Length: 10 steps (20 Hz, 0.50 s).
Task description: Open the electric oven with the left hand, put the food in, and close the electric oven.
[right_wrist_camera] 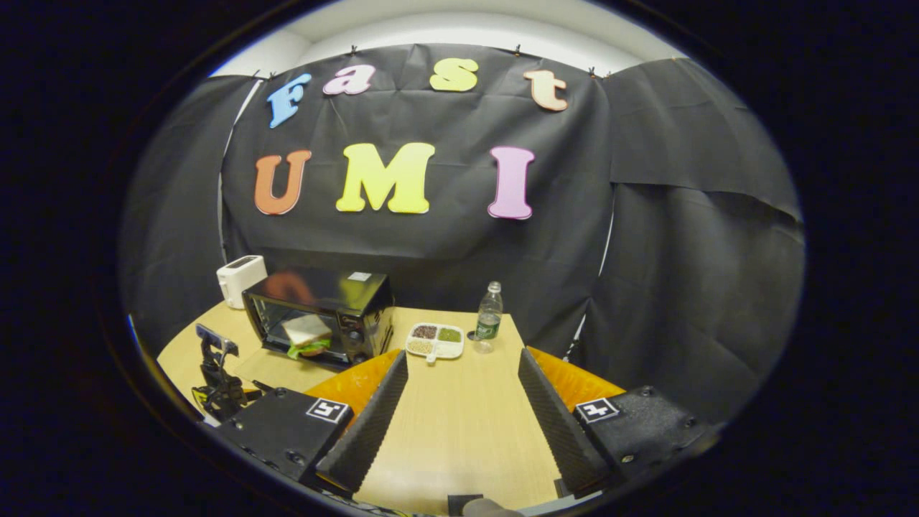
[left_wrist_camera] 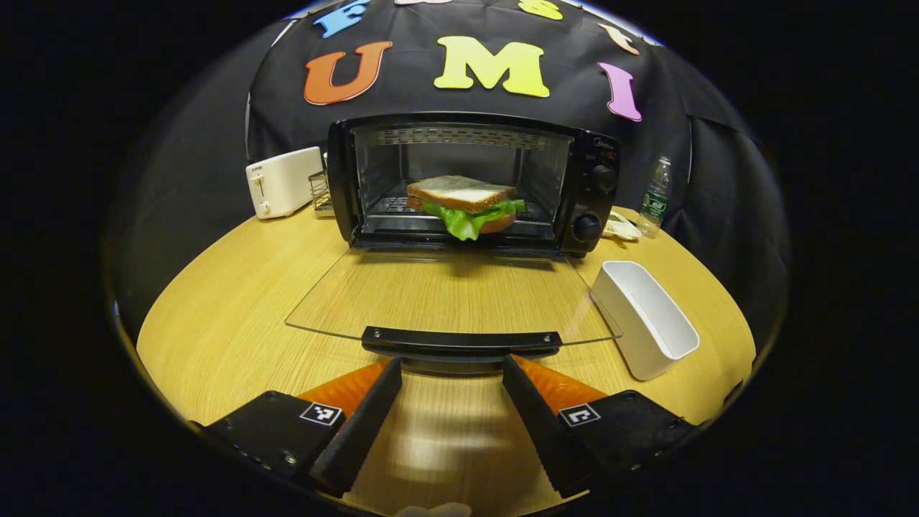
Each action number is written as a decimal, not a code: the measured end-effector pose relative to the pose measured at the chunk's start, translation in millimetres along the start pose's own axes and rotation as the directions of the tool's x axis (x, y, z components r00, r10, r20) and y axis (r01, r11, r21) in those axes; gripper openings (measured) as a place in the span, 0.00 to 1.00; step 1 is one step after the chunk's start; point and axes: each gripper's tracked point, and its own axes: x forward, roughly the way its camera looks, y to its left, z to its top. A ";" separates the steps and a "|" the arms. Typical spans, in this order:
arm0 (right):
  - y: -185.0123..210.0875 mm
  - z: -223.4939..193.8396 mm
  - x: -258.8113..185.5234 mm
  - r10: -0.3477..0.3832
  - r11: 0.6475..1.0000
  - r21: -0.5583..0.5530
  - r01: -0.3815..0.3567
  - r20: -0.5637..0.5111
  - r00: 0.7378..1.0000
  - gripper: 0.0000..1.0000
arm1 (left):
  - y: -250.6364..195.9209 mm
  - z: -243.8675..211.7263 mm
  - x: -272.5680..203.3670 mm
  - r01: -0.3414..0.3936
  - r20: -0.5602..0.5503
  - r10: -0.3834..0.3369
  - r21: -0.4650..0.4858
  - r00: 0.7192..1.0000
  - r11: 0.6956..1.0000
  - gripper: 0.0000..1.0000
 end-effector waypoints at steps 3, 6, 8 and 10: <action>1.2 1.3 3.1 0.007 1.000 -0.005 -0.007 -0.001 1.000 0.98 | -1.0 1.6 0.4 0.007 -0.018 -0.008 -0.008 1.000 1.000 0.94; 3.0 8.0 5.7 0.016 1.000 0.005 -0.016 0.007 1.000 0.98 | -1.9 7.3 -3.2 0.006 -0.024 -0.006 -0.009 1.000 1.000 0.94; 3.6 14.6 7.7 0.020 1.000 0.011 -0.020 0.016 1.000 0.98 | -2.8 15.5 -7.9 0.004 -0.013 -0.004 -0.008 1.000 1.000 0.94; 5.3 20.4 8.6 0.025 1.000 0.009 -0.026 0.026 0.999 0.98 | -3.8 26.9 -12.4 0.008 -0.002 -0.008 -0.018 1.000 1.000 0.94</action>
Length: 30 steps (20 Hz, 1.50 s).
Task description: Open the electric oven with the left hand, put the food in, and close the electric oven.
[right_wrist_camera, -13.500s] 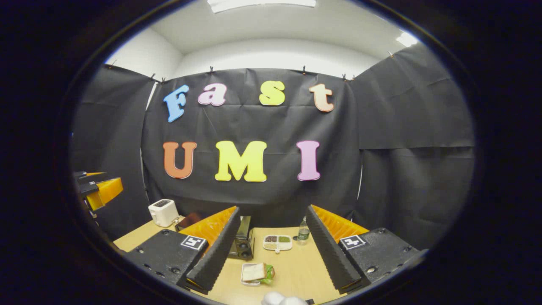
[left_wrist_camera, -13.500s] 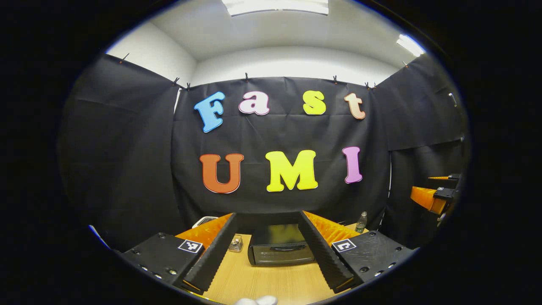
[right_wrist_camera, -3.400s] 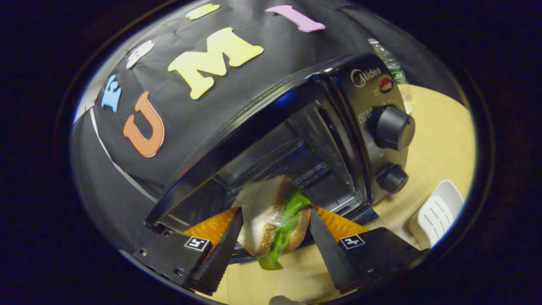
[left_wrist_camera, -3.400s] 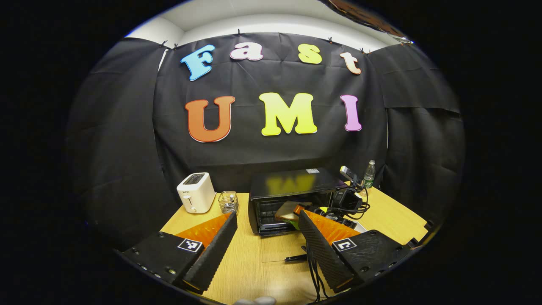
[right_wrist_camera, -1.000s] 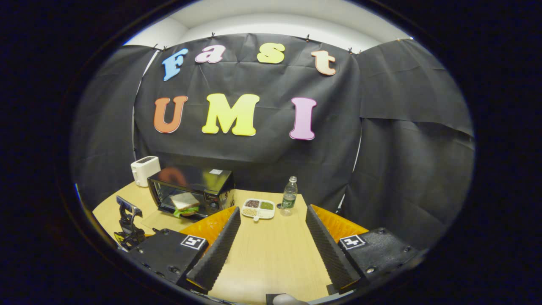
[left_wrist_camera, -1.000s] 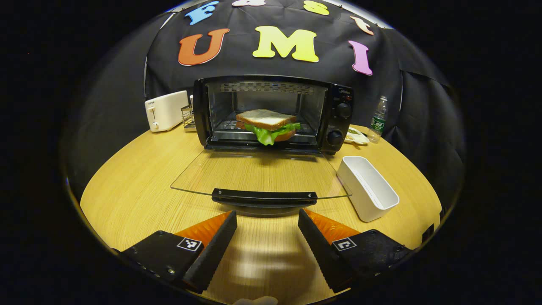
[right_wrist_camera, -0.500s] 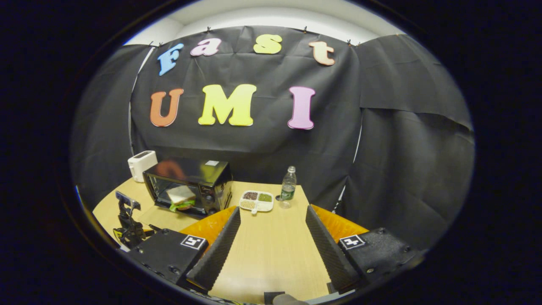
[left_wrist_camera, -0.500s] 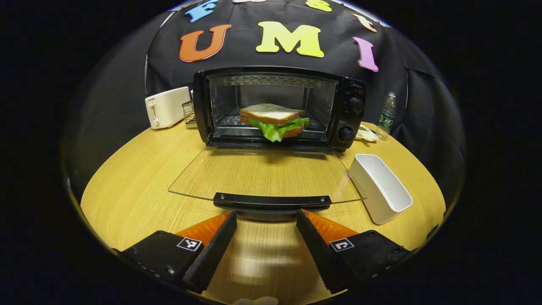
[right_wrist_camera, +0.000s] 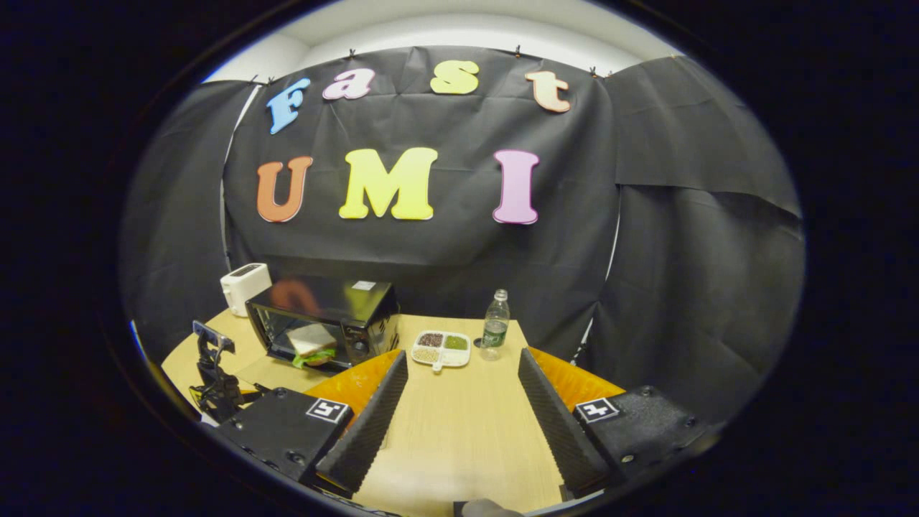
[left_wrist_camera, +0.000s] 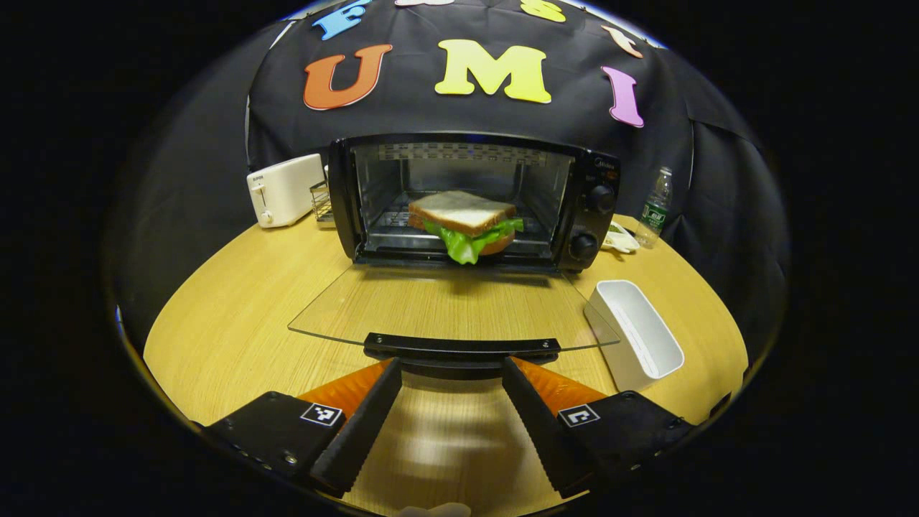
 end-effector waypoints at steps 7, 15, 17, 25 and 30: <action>-0.1 15.3 6.3 0.002 1.000 -0.010 -0.001 0.026 1.000 0.98 | -9.3 66.6 -11.6 0.024 0.099 -0.018 -0.060 0.995 0.998 0.93; -3.4 22.0 9.1 -0.010 1.000 0.002 0.010 0.035 0.999 0.98 | -6.4 131.9 5.2 0.023 0.188 -0.022 0.000 0.982 1.000 0.98; -5.9 24.2 8.2 -0.016 1.000 0.003 0.016 0.041 0.999 0.98 | -6.0 141.3 8.0 0.022 0.200 -0.020 -0.003 0.979 1.000 0.98; -4.3 30.7 4.7 -0.017 1.000 0.014 0.016 0.051 0.999 0.98 | -1.8 147.3 -5.4 0.013 0.225 -0.019 0.029 0.974 1.000 0.94; 7.4 48.8 -6.2 -0.011 1.000 0.023 0.009 0.086 0.996 0.98 | 4.2 171.6 -49.1 0.017 0.281 -0.026 0.032 0.959 0.999 0.94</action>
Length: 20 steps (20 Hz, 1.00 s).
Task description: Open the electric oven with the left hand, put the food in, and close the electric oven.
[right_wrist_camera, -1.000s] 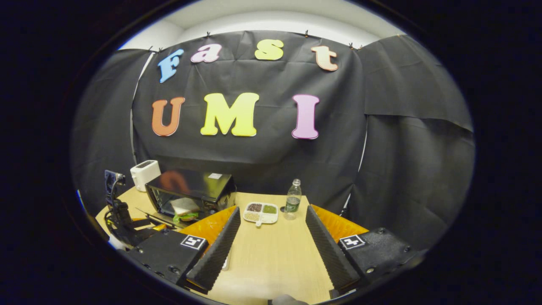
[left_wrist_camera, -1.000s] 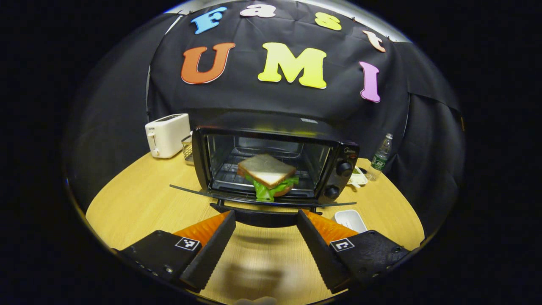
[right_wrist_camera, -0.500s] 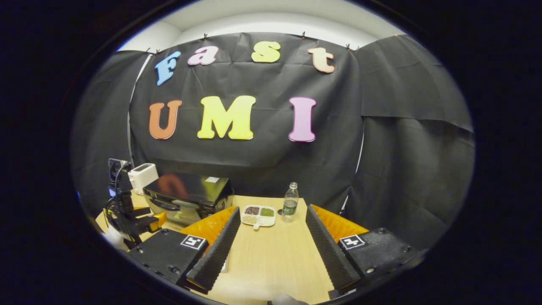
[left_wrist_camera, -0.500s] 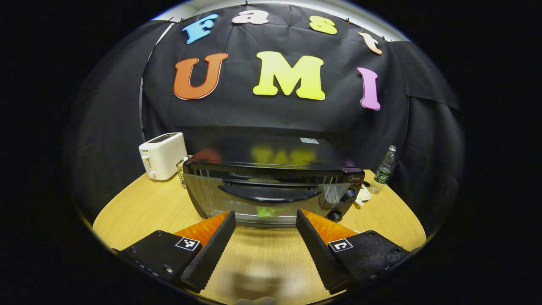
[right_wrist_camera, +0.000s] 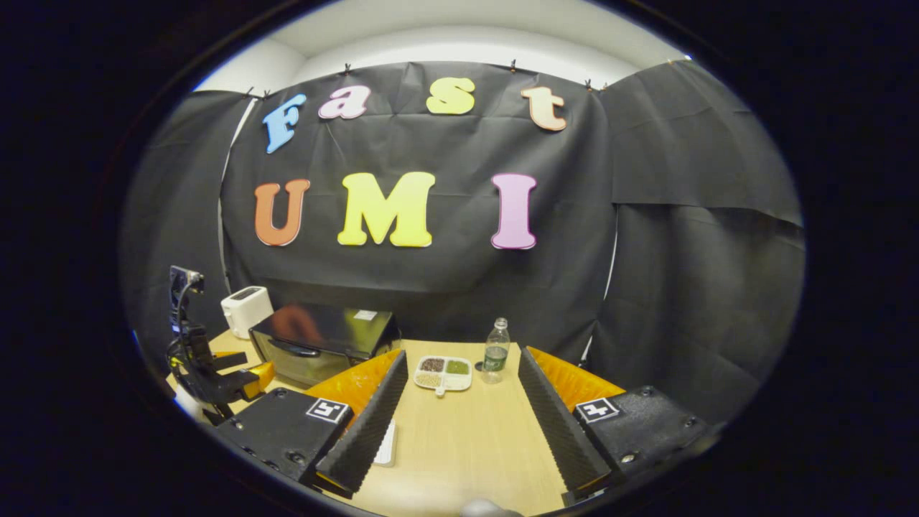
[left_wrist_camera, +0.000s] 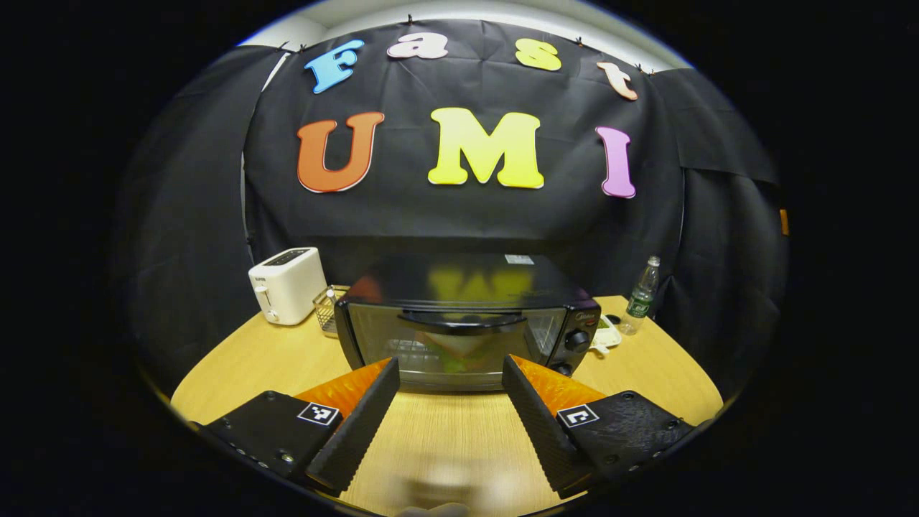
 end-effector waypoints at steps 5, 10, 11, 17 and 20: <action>28.9 28.8 -17.6 0.021 1.000 0.017 -0.022 0.061 0.998 0.97 | 18.3 62.9 -46.4 -0.022 0.102 0.016 0.060 0.995 0.998 0.94; 55.8 67.4 -40.3 0.030 0.999 0.040 -0.036 0.145 0.989 0.97 | 35.3 128.1 -105.6 -0.026 0.206 0.012 0.066 0.979 0.997 0.94; 59.1 74.4 -44.9 0.026 0.998 0.045 -0.034 0.159 0.987 0.97 | 37.5 138.9 -117.6 -0.033 0.226 0.017 0.068 0.974 0.997 0.94; 73.6 92.8 -72.5 0.011 0.997 0.069 -0.025 0.192 0.981 0.97 | 46.4 185.6 -167.9 -0.029 0.305 0.013 0.050 0.952 0.998 0.94; 77.6 99.1 -83.4 0.002 0.998 0.059 -0.015 0.208 0.978 0.97 | 51.4 189.3 -180.6 -0.030 0.315 0.014 0.046 0.949 0.999 0.94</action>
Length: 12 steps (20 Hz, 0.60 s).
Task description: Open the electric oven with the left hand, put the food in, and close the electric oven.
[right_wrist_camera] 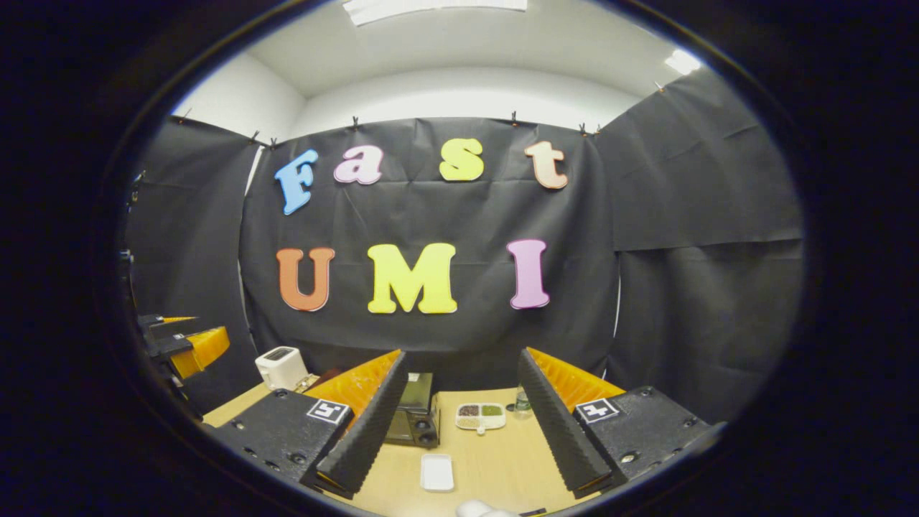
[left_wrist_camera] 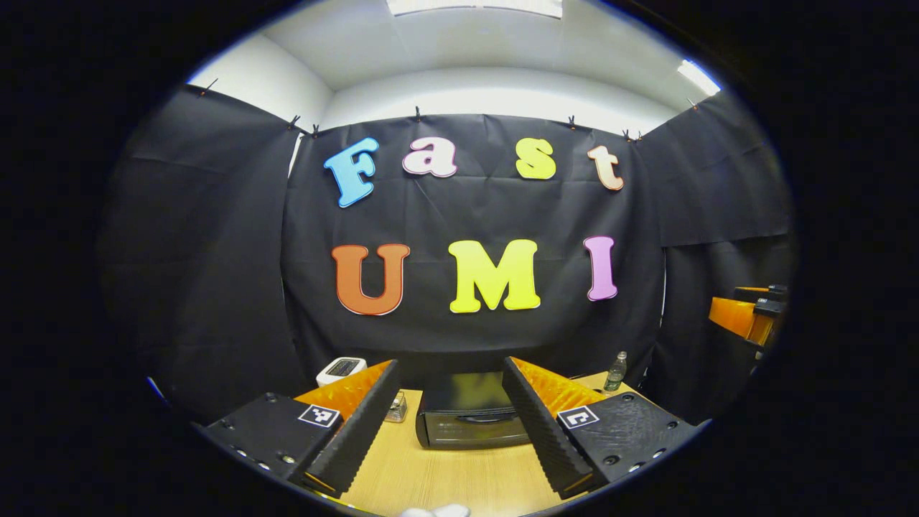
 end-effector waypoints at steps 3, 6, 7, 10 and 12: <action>5.1 6.4 -8.2 0.000 1.000 -0.010 0.000 0.016 1.000 0.97 | 4.2 4.8 -10.0 0.003 0.007 -0.003 0.001 1.000 1.000 0.94; 9.6 8.7 -15.0 -0.002 1.000 -0.005 0.002 0.019 1.000 0.97 | 6.5 9.9 -17.7 0.011 0.011 -0.011 -0.009 1.000 1.000 0.94; 10.2 8.2 -16.3 -0.004 1.000 -0.005 0.004 0.019 1.000 0.97 | 9.2 13.5 -20.3 0.012 0.016 -0.012 -0.008 1.000 1.000 0.94; 12.1 11.3 -20.1 -0.005 1.000 -0.002 0.005 0.024 1.000 0.97 | 13.7 20.6 -23.7 0.011 0.031 -0.011 -0.001 0.999 1.000 0.94; 13.8 13.9 -23.4 -0.007 1.000 -0.006 0.007 0.029 1.000 0.97 | 15.9 23.2 -24.7 0.012 0.037 -0.012 -0.002 0.999 1.000 0.94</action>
